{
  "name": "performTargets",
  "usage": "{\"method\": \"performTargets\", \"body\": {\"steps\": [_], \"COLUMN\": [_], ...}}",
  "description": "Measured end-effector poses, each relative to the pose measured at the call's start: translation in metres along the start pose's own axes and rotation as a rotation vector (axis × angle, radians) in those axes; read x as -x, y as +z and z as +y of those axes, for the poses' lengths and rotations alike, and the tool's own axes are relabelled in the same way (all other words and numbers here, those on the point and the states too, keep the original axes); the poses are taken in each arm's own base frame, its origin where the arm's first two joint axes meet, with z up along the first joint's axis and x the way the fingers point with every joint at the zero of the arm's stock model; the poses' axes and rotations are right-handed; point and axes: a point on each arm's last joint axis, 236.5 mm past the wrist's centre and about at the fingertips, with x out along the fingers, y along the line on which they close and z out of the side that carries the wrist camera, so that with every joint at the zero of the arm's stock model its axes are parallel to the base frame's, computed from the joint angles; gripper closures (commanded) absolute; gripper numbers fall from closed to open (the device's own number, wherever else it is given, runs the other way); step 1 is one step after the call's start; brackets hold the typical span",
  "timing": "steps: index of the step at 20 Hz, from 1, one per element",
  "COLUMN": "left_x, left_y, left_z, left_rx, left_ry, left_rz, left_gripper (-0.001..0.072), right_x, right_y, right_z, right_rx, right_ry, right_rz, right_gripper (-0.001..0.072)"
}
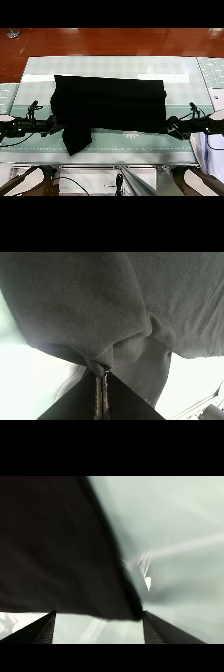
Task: Fold the shirts.
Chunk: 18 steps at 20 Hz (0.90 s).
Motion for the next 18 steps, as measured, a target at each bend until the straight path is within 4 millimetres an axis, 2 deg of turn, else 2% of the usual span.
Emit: {"method": "performTargets", "body": {"steps": [2, 3, 4, 5, 11, 14, 18], "left_x": [0.001, 0.002, 0.004, 0.005, 0.021, 0.035, 0.055], "left_y": [0.001, 0.003, 0.005, 0.008, 0.025, 0.041, 0.084], "left_z": [-0.001, -0.002, -0.004, -0.006, -0.024, -0.038, -0.060], "left_rx": [-0.003, -0.007, -0.013, -0.020, -0.079, -0.120, -0.132], "left_ry": [-0.001, -0.002, -0.003, -0.005, -0.021, -0.027, -0.029], "left_rz": [-0.001, -0.004, -0.007, -0.012, -0.034, -0.062, -0.121], "left_gripper": [0.0684, 0.0684, 0.0684, 0.0684, 0.0684, 0.0684, 0.0684], "right_x": [-0.007, -0.008, -0.009, -0.009, 0.006, 0.027, 0.056], "right_y": [0.006, 0.012, 0.019, 0.025, 0.037, 0.056, 0.095], "right_z": [0.010, 0.015, 0.018, 0.021, 0.045, 0.063, 0.089], "right_rx": [0.011, 0.017, 0.028, 0.036, 0.175, 0.239, 0.258], "right_ry": [0.012, 0.018, 0.013, 0.016, 0.036, 0.042, 0.057], "right_rz": [0.012, -0.001, -0.014, -0.022, -0.009, -0.057, -0.192], "right_gripper": [0.0118, 0.0276, 0.0620, 0.0689, 0.0689, 0.0689, 0.0689]}}
